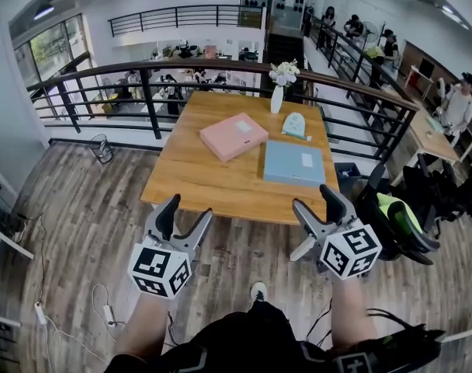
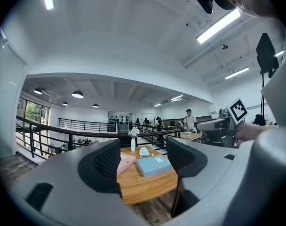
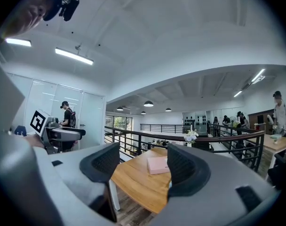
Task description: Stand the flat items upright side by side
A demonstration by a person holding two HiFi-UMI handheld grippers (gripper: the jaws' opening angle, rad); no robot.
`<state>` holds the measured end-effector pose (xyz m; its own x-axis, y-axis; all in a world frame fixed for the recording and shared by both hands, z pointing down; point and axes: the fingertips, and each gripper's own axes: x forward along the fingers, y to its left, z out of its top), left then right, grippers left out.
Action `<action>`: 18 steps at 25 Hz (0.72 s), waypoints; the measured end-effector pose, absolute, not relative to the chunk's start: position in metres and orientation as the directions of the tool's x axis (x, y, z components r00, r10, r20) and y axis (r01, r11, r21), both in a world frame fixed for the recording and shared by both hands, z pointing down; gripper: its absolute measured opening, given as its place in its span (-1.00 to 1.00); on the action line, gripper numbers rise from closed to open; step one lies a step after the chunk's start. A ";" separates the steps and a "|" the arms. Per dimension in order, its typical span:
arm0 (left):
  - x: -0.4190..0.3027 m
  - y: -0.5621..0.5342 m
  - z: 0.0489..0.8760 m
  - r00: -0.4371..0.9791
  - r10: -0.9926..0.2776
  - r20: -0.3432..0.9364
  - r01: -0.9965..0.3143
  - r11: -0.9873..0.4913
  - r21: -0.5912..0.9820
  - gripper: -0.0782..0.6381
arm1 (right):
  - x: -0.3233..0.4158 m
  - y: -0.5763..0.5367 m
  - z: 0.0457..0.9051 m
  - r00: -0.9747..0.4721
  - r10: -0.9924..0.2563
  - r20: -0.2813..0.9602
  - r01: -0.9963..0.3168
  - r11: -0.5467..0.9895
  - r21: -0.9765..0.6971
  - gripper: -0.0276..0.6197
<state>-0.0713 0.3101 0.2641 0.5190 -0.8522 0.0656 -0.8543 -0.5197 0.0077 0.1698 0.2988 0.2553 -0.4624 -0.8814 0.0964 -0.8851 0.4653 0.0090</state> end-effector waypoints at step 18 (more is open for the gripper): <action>-0.026 0.120 0.275 0.446 -0.887 0.120 -0.892 -0.452 -0.024 0.11 | 0.203 0.089 0.266 -0.582 -0.809 0.087 -0.810 0.586 0.035 0.04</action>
